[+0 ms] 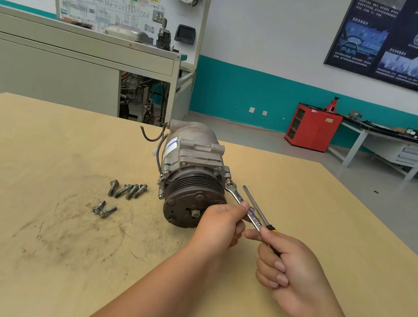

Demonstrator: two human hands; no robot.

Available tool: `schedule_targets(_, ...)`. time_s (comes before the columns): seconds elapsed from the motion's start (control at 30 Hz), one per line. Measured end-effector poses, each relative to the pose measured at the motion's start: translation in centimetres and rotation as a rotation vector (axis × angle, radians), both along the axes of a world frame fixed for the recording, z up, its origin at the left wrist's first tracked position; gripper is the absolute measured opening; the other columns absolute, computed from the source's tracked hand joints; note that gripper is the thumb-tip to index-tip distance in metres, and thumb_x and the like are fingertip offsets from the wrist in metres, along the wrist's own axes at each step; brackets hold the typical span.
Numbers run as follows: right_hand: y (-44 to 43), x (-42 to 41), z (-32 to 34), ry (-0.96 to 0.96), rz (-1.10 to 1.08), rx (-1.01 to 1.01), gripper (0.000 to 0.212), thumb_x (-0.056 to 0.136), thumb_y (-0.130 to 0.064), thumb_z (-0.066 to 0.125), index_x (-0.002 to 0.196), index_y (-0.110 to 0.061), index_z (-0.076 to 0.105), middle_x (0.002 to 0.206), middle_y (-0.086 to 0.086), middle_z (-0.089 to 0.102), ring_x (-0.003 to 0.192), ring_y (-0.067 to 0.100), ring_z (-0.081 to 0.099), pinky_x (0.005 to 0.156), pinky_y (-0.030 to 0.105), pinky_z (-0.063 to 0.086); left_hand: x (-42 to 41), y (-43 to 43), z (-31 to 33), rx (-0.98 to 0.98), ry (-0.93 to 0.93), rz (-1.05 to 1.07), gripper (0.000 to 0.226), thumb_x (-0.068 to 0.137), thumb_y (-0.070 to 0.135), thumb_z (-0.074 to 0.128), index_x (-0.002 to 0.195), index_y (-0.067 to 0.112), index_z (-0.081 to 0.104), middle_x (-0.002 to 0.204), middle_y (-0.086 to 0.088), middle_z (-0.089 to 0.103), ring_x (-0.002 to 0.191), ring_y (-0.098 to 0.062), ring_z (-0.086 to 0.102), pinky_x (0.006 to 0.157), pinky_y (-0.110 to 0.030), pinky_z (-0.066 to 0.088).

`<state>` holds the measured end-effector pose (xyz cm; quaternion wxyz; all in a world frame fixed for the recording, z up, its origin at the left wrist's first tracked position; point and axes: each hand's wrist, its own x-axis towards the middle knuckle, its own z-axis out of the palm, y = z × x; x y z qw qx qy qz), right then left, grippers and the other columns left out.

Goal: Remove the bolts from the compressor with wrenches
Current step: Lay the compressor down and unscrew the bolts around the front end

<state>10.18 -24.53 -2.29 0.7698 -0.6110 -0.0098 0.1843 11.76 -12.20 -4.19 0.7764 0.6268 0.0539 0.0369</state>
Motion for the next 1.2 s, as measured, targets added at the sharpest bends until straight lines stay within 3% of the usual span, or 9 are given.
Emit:
schedule_targets(0.17, 1.3, -1.0, -0.5, -0.199, -0.124, -0.192, 0.028, 0.097, -0.009, 0.043, 0.080, 0.003, 0.062, 0.038, -0.003, 0.024, 0.029, 0.007, 0.017, 0.035, 0.014, 0.016, -0.2, 0.0, 0.1, -0.111, 0.066, -0.008, 0.049, 0.098, 0.028, 0.049, 0.050, 0.021, 0.040, 0.043, 0.006, 0.029, 0.049, -0.013, 0.023, 0.051, -0.027, 0.017)
schedule_targets(0.37, 2.4, -1.3, -1.5, -0.548, -0.258, -0.675, 0.031, 0.095, -0.015, 0.049, 0.067, -0.018, 0.061, 0.035, -0.009, 0.037, 0.043, 0.008, 0.031, 0.045, 0.022, 0.023, -0.2, 0.0, 0.2, 0.304, 0.026, 0.199, 0.054, 0.087, 0.048, 0.058, 0.052, 0.016, 0.031, 0.052, -0.004, 0.031, 0.048, -0.016, 0.024, 0.051, -0.028, 0.020)
schedule_targets(0.47, 2.8, -1.8, -1.4, -0.698, -0.330, -0.886, 0.036, 0.095, -0.018, 0.049, 0.059, -0.024, 0.045, 0.041, -0.005, 0.035, 0.043, 0.007, 0.030, 0.045, 0.023, 0.028, -0.3, 0.0, 0.4, 0.409, -0.057, 0.244, 0.060, 0.085, 0.045, 0.062, 0.046, 0.019, 0.024, 0.043, 0.007, 0.022, 0.042, -0.011, 0.019, 0.043, -0.024, 0.015)
schedule_targets(0.63, 3.2, -2.4, -1.3, -0.812, -0.298, -1.144, 0.021, 0.098, -0.029, 0.039, 0.081, -0.023, 0.049, 0.058, -0.010, 0.039, 0.055, 0.009, 0.039, 0.043, 0.020, 0.027, -0.1, 0.0, 0.2, 0.480, -0.102, 0.246, 0.055, 0.094, 0.034, 0.052, 0.051, 0.002, 0.039, 0.049, -0.004, 0.029, 0.049, -0.015, 0.024, 0.050, -0.029, 0.019)
schedule_targets(0.77, 3.1, -2.0, -1.1, -0.516, -0.254, -0.686, 0.026, 0.096, -0.016, 0.043, 0.072, -0.022, 0.053, 0.054, -0.008, 0.042, 0.051, 0.011, 0.039, 0.048, 0.021, 0.029, -0.3, -0.1, 0.3, 0.398, -0.098, 0.211, 0.053, 0.095, 0.031, 0.049, 0.050, 0.004, 0.038, 0.049, -0.002, 0.027, 0.047, -0.013, 0.023, 0.052, -0.030, 0.019)
schedule_targets(0.87, 2.9, -2.0, -0.9, -0.275, -0.183, -0.402, 0.019, 0.096, -0.010, 0.044, 0.082, -0.011, 0.058, 0.045, -0.005, 0.043, 0.041, 0.013, 0.038, 0.044, 0.024, 0.031, -0.2, -0.1, 0.3, 0.353, -0.081, 0.181, 0.051, 0.096, 0.032, 0.046, 0.065, -0.007, 0.059, 0.056, -0.009, 0.037, 0.055, -0.017, 0.033, 0.057, -0.029, 0.025)
schedule_targets(0.97, 3.0, -2.3, -0.7, -0.163, -0.184, -0.136, 0.018, 0.096, -0.010, 0.045, 0.083, -0.006, 0.056, 0.041, -0.003, 0.042, 0.034, 0.011, 0.037, 0.036, 0.021, 0.029, -0.2, -0.1, 0.3, 0.336, -0.074, 0.183, 0.048, 0.096, 0.028, 0.044, 0.057, 0.011, 0.067, 0.054, -0.007, 0.046, 0.056, -0.017, 0.041, 0.057, -0.028, 0.032)
schedule_targets(1.03, 3.1, -2.3, -0.7, -0.129, -0.209, -0.042, 0.020, 0.095, -0.008, 0.047, 0.078, -0.004, 0.055, 0.040, -0.004, 0.040, 0.034, 0.011, 0.037, 0.034, 0.021, 0.030, -0.3, 0.0, 0.4, 0.292, -0.068, 0.191, 0.049, 0.096, 0.025, 0.043, 0.052, 0.021, 0.065, 0.056, -0.008, 0.042, 0.054, -0.017, 0.038, 0.055, -0.028, 0.030)
schedule_targets(1.2, 3.2, -2.3, -0.8, -0.059, -0.079, -0.053, 0.025, 0.096, -0.019, 0.049, 0.078, -0.006, 0.061, 0.050, 0.009, 0.056, 0.038, 0.018, 0.051, 0.040, 0.024, 0.039, -0.3, 0.0, 0.2, 0.217, -0.028, 0.175, 0.049, 0.098, 0.028, 0.041, 0.054, 0.021, 0.064, 0.037, 0.008, 0.042, 0.037, -0.006, 0.040, 0.043, -0.019, 0.033)
